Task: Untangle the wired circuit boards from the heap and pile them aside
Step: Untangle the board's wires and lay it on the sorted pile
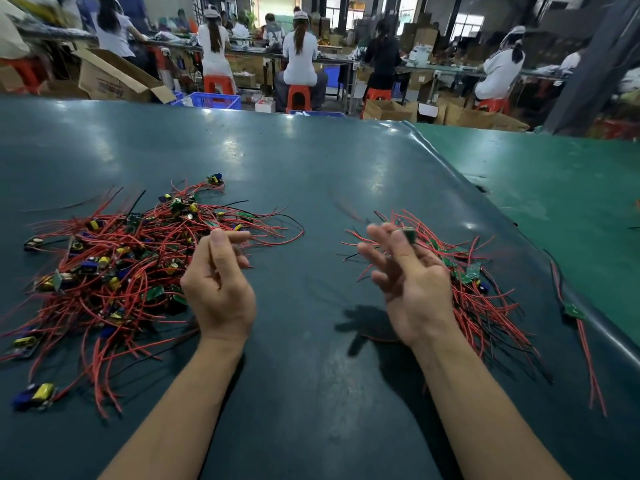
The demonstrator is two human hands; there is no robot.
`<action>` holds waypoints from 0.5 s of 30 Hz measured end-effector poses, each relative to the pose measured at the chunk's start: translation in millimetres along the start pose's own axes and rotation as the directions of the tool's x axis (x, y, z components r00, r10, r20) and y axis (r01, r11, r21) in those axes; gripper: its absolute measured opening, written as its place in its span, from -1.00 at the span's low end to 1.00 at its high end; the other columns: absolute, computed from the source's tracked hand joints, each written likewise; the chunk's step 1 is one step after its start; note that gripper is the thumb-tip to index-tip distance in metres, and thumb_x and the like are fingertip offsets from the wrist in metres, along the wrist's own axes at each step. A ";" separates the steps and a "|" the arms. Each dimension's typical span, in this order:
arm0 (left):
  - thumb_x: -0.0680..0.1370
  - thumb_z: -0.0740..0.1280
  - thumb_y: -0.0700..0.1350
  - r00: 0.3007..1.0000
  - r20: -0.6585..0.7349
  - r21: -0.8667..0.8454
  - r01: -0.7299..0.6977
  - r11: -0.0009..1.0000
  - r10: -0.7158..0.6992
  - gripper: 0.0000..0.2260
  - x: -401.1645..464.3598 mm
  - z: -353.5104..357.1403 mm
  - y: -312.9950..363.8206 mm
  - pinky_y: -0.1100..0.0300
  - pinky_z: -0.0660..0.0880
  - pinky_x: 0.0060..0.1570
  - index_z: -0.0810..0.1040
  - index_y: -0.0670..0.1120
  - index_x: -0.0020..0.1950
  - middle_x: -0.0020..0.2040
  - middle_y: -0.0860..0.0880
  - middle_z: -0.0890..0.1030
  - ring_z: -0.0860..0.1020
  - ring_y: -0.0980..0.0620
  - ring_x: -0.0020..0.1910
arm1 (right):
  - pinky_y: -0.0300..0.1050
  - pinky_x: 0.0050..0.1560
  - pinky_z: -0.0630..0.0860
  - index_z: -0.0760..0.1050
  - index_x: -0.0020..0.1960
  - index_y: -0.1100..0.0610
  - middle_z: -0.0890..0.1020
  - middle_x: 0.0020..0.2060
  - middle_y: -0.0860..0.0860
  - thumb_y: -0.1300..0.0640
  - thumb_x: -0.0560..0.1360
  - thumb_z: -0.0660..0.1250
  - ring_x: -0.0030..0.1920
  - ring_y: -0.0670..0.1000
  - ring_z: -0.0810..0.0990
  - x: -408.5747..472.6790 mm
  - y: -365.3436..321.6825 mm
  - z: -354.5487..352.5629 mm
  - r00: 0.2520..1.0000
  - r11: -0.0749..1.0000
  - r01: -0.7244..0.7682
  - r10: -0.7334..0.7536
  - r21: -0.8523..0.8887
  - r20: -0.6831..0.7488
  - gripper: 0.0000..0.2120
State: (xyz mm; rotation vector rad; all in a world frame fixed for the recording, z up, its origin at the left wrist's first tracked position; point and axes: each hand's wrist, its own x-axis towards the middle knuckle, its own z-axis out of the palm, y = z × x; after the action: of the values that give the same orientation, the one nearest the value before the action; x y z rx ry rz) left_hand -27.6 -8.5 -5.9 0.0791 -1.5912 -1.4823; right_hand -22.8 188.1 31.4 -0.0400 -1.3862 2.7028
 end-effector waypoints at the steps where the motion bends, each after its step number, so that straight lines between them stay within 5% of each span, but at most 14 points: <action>1: 0.67 0.09 0.00 0.999 0.032 0.016 -0.001 1.000 0.000 -0.67 -1.4 1.0 -1.4 0.19 0.39 -0.33 0.60 -0.05 -0.09 -0.36 0.03 0.51 0.48 0.09 -0.36 | -0.32 -0.46 0.53 0.55 0.06 0.19 0.73 -0.04 -0.01 0.22 0.57 0.28 -0.16 0.00 0.73 1.0 -1.6 -0.5 0.999 0.994 0.012 -0.008 0.107 -0.039 -0.89; 7: 0.62 0.18 0.02 0.981 0.176 0.166 -0.106 0.980 0.077 -0.76 -8.7 2.1 0.5 0.32 0.37 -0.35 0.57 -0.04 -0.07 -0.38 0.04 0.48 0.47 0.09 -0.39 | -0.33 -0.38 0.57 0.47 0.19 0.36 0.62 0.18 0.13 0.33 0.61 0.21 -0.12 0.09 0.73 1.2 8.5 -2.6 0.982 0.940 -0.131 0.167 0.316 -0.089 -0.81; 11: 0.53 0.32 -0.12 0.926 0.228 0.529 -0.376 0.761 0.300 -0.88 -5.3 -1.7 1.5 0.07 0.40 -0.09 0.61 -0.12 -0.02 -0.20 0.01 0.54 0.49 -0.08 -0.15 | -0.29 -0.47 0.53 0.54 0.15 0.25 0.71 0.03 0.09 0.27 0.57 0.28 -0.19 0.06 0.73 -1.5 14.7 -2.4 0.987 0.984 -0.161 0.162 0.081 -0.015 -0.83; 15: 0.48 0.37 -0.06 0.983 0.183 0.859 -0.168 0.484 0.016 -0.67 4.4 -9.7 -4.1 -0.11 0.28 0.22 0.56 -0.10 0.23 0.23 -0.17 0.51 0.37 -0.22 0.27 | -0.25 -0.55 0.45 0.55 0.10 0.20 0.73 -0.15 0.10 0.24 0.59 0.28 -0.40 0.01 0.64 -6.0 26.3 -1.9 0.983 0.948 -0.157 0.178 -0.277 0.050 -0.87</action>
State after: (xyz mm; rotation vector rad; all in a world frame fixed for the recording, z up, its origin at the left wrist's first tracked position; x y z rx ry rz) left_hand -26.0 -19.5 -8.3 0.4677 -2.3063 -0.4328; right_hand -18.9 173.7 8.8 -0.0836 -1.8490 2.6441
